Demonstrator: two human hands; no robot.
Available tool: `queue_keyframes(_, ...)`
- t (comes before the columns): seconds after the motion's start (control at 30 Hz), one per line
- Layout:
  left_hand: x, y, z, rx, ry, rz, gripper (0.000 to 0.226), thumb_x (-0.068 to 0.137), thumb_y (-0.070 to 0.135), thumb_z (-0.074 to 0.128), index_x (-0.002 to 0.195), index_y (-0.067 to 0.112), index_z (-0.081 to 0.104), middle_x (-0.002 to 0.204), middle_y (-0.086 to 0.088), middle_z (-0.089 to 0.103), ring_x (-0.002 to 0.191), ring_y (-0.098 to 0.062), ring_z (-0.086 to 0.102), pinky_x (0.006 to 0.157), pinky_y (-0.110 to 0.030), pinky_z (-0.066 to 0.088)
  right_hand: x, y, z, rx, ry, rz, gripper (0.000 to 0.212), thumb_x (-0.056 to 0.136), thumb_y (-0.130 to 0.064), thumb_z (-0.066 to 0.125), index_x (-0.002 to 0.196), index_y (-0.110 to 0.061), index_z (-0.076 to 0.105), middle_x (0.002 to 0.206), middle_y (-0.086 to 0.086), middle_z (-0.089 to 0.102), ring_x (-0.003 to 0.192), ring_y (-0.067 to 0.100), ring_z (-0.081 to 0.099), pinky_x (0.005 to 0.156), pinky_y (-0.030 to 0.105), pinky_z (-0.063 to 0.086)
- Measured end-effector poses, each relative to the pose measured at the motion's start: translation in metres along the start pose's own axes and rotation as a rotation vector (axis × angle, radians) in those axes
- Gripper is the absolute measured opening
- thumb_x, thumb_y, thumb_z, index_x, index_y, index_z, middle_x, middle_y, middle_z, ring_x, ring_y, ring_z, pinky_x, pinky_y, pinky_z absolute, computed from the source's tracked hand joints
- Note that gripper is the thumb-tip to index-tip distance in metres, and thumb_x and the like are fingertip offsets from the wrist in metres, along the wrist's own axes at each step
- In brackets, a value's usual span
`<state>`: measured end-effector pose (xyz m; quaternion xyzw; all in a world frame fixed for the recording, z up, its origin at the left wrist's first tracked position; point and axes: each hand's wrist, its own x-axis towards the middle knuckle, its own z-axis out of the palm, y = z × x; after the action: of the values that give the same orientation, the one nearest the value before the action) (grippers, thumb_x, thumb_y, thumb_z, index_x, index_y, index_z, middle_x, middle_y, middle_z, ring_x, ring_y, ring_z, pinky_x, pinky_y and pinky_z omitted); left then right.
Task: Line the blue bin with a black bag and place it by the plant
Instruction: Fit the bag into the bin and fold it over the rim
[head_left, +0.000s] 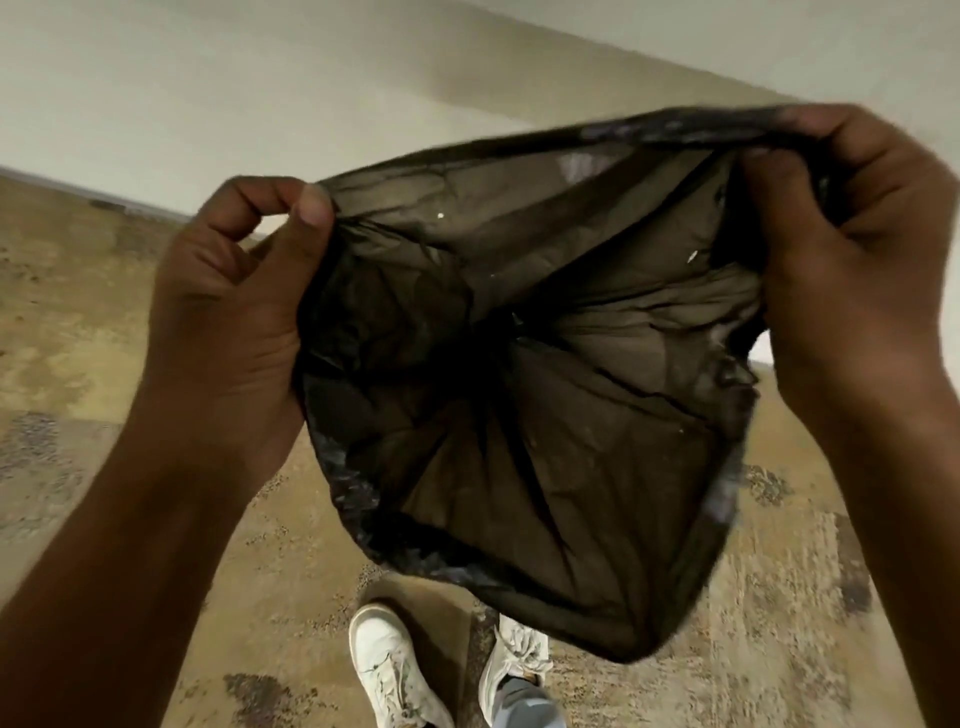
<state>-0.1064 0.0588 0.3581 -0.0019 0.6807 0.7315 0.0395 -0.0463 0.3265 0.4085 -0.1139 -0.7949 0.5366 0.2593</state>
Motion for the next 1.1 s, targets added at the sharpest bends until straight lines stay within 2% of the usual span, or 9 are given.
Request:
queue_keyframes(0.1, -0.003, -0.015, 0.008, 0.055, -0.041, 0.002, 0.014, 0.093, 0.018, 0.061, 0.082, 0.026, 0.064, 0.074, 0.005, 0.072, 0.070, -0.013, 0.068, 0.064, -0.028, 0.057, -0.002, 0.033, 0.009, 0.000, -0.001, 0.208, 0.023, 0.093, -0.008, 0.053, 0.091, -0.026, 0.068, 0.076, -0.006, 0.067, 0.063, 0.009, 0.061, 0.056, 0.020, 0.049)
queue_keyframes(0.23, -0.001, -0.068, 0.002, 0.347, -0.130, -0.064, 0.008, 0.093, 0.019, 0.061, 0.085, 0.019, 0.063, 0.075, 0.004, 0.070, 0.067, -0.011, 0.066, 0.060, -0.030, 0.056, -0.016, 0.093, 0.021, -0.003, -0.121, 0.553, 0.023, 0.095, -0.011, 0.055, 0.088, -0.027, 0.070, 0.085, 0.000, 0.072, 0.078, 0.017, 0.068, 0.067, 0.030, 0.059)
queue_keyframes(0.4, 0.005, -0.122, 0.004, 0.549, -0.230, -0.116, 0.016, 0.090, 0.027, 0.064, 0.091, 0.011, 0.067, 0.080, -0.012, 0.069, 0.075, -0.028, 0.067, 0.071, -0.043, 0.057, -0.028, 0.161, 0.034, 0.170, -0.152, 0.931, 0.019, 0.094, -0.014, 0.058, 0.092, -0.021, 0.076, 0.089, 0.002, 0.076, 0.092, 0.019, 0.069, 0.079, 0.036, 0.055)
queue_keyframes(0.5, 0.016, -0.142, 0.007, 0.583, -0.297, -0.135, 0.016, 0.085, 0.025, 0.071, 0.092, 0.011, 0.069, 0.073, -0.005, 0.068, 0.067, -0.017, 0.066, 0.064, -0.026, 0.054, -0.021, 0.195, 0.040, 0.264, -0.147, 1.089, 0.017, 0.093, -0.013, 0.060, 0.094, -0.018, 0.077, 0.100, 0.010, 0.075, 0.104, 0.027, 0.068, 0.093, 0.044, 0.054)
queue_keyframes(0.67, 0.039, -0.172, -0.001, 0.648, -0.427, -0.242, 0.017, 0.079, 0.022, 0.077, 0.094, 0.015, 0.072, 0.081, 0.000, 0.073, 0.071, -0.005, 0.069, 0.065, -0.014, 0.054, -0.003, 0.242, 0.056, 0.372, -0.148, 1.244, 0.017, 0.094, -0.008, 0.059, 0.097, -0.016, 0.073, 0.088, 0.009, 0.074, 0.080, 0.024, 0.072, 0.067, 0.035, 0.058)
queue_keyframes(0.73, 0.050, -0.187, -0.005, 0.687, -0.458, -0.272, 0.018, 0.079, 0.021, 0.077, 0.095, 0.013, 0.072, 0.085, -0.003, 0.073, 0.077, -0.011, 0.070, 0.069, -0.018, 0.055, 0.004, 0.256, 0.068, 0.351, -0.129, 1.267, 0.019, 0.096, -0.007, 0.055, 0.097, -0.015, 0.072, 0.079, 0.008, 0.073, 0.065, 0.021, 0.071, 0.060, 0.032, 0.058)
queue_keyframes(0.87, 0.078, -0.219, -0.009, 0.784, -0.412, -0.251, 0.016, 0.084, 0.019, 0.072, 0.093, 0.006, 0.072, 0.083, -0.013, 0.071, 0.076, -0.022, 0.066, 0.073, -0.035, 0.052, 0.022, 0.282, 0.097, 0.225, -0.163, 1.169, 0.018, 0.095, -0.007, 0.052, 0.089, -0.010, 0.069, 0.078, 0.011, 0.067, 0.072, 0.027, 0.064, 0.064, 0.034, 0.058)
queue_keyframes(1.0, 0.106, -0.255, -0.012, 0.852, -0.201, -0.221, 0.017, 0.088, 0.019, 0.067, 0.085, 0.003, 0.067, 0.065, -0.005, 0.056, 0.057, -0.014, 0.048, 0.056, -0.024, 0.039, 0.044, 0.314, 0.118, -0.225, -0.245, 0.819, 0.030, 0.093, -0.025, 0.058, 0.071, -0.003, 0.060, 0.068, 0.009, 0.051, 0.065, 0.021, 0.049, 0.061, 0.031, 0.039)
queue_keyframes(1.1, 0.129, -0.279, -0.014, 0.824, -0.022, -0.218, 0.020, 0.088, 0.024, 0.067, 0.088, 0.004, 0.068, 0.076, -0.009, 0.063, 0.063, -0.017, 0.054, 0.059, -0.025, 0.043, 0.061, 0.333, 0.128, -0.536, -0.361, 0.527, 0.051, 0.095, -0.037, 0.054, 0.053, -0.017, 0.032, 0.055, 0.004, 0.030, 0.051, 0.020, 0.031, 0.053, 0.035, 0.024)
